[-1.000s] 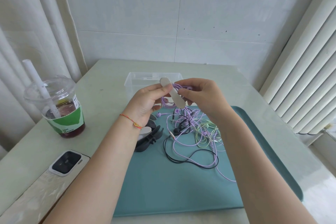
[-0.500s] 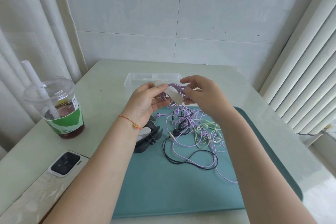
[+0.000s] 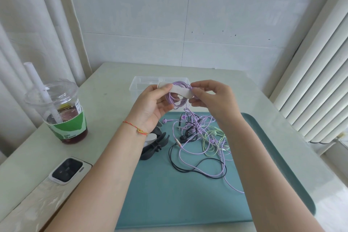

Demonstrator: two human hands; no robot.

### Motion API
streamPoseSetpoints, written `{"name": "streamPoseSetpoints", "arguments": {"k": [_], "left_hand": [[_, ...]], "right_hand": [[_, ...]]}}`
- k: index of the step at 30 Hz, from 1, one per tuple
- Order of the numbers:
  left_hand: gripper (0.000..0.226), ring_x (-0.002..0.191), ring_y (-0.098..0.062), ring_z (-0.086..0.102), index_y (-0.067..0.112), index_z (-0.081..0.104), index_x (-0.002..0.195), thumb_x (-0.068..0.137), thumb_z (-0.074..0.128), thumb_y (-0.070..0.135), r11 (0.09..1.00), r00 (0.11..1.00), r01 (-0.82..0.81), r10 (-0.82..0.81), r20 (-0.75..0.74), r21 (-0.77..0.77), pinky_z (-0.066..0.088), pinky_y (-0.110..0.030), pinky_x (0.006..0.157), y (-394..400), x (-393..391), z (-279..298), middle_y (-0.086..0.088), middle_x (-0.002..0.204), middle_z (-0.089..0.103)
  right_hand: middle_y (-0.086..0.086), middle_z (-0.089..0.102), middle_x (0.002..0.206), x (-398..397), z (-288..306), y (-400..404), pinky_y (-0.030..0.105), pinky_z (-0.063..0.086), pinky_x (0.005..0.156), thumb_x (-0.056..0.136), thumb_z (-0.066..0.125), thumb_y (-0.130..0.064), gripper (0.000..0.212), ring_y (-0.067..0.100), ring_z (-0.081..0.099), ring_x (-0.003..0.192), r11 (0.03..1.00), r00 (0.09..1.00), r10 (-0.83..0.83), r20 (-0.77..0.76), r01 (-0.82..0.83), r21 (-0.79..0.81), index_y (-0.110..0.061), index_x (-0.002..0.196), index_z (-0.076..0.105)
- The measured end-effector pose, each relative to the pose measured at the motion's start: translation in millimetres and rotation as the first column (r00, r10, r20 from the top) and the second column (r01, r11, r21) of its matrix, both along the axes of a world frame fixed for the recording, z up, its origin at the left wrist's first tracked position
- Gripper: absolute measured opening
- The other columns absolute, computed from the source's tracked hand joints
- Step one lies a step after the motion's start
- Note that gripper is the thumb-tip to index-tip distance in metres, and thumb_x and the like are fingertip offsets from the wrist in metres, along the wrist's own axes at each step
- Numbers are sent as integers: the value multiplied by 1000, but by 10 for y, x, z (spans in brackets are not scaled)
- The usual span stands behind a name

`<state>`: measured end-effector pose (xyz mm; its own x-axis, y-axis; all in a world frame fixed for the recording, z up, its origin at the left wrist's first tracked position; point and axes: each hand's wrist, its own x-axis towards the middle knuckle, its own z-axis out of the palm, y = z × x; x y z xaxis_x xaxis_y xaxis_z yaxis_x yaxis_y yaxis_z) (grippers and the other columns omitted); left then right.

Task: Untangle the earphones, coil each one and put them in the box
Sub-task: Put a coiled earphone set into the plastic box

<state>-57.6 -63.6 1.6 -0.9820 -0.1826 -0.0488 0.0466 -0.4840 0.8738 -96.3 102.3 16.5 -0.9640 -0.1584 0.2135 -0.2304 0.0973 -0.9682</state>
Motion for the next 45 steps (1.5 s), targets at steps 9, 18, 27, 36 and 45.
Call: {"name": "streamPoseSetpoints", "arguments": {"k": [9, 18, 27, 36, 45], "left_hand": [[13, 66, -19, 70, 12, 53, 84, 90, 64, 9, 1000, 1000, 10, -9, -8, 25, 55, -22, 54, 71, 22, 31, -12, 73, 71], [11, 63, -16, 69, 13, 54, 84, 91, 63, 12, 998, 1000, 17, -17, -13, 68, 54, -21, 53, 59, 28, 35, -5, 66, 69], [7, 57, -11, 64, 13, 59, 88, 91, 64, 17, 996, 999, 17, -21, 35, 93, 51, -18, 48, 47, 13, 18, -1, 62, 64], [6, 56, -9, 61, 13, 63, 86, 90, 64, 17, 995, 998, 52, -55, 35, 82, 50, -17, 47, 45, 15, 24, 1, 61, 61], [10, 58, -11, 61, 13, 59, 84, 93, 62, 18, 988, 999, -32, 30, 18, 149, 50, -17, 48, 51, -20, -1, 1, 59, 59]], "right_hand": [[9, 71, 76, 2, -10, -6, 29, 57, 67, 84, 72, -6, 12, 18, 66, 63, 994, 1000, -16, -5, 15, -112, -5, 95, 73], [16, 66, 87, -34, -13, 28, 25, 54, 66, 89, 63, -2, 14, 18, 64, 67, 989, 999, 28, 23, -25, -149, -10, 99, 71], [6, 68, 80, -43, 34, 85, 23, 51, 64, 87, 68, -6, 12, 15, 62, 66, 995, 996, 86, 3, -85, -49, -9, 98, 68], [8, 70, 89, -50, 59, 141, 27, 47, 68, 90, 61, -2, 18, 17, 57, 73, 993, 994, 110, -26, -111, -50, -18, 93, 68], [9, 71, 85, -31, 60, 116, 35, 53, 79, 88, 66, -6, 15, 16, 61, 71, 992, 990, 119, -80, -114, 60, -13, 101, 71]]}}
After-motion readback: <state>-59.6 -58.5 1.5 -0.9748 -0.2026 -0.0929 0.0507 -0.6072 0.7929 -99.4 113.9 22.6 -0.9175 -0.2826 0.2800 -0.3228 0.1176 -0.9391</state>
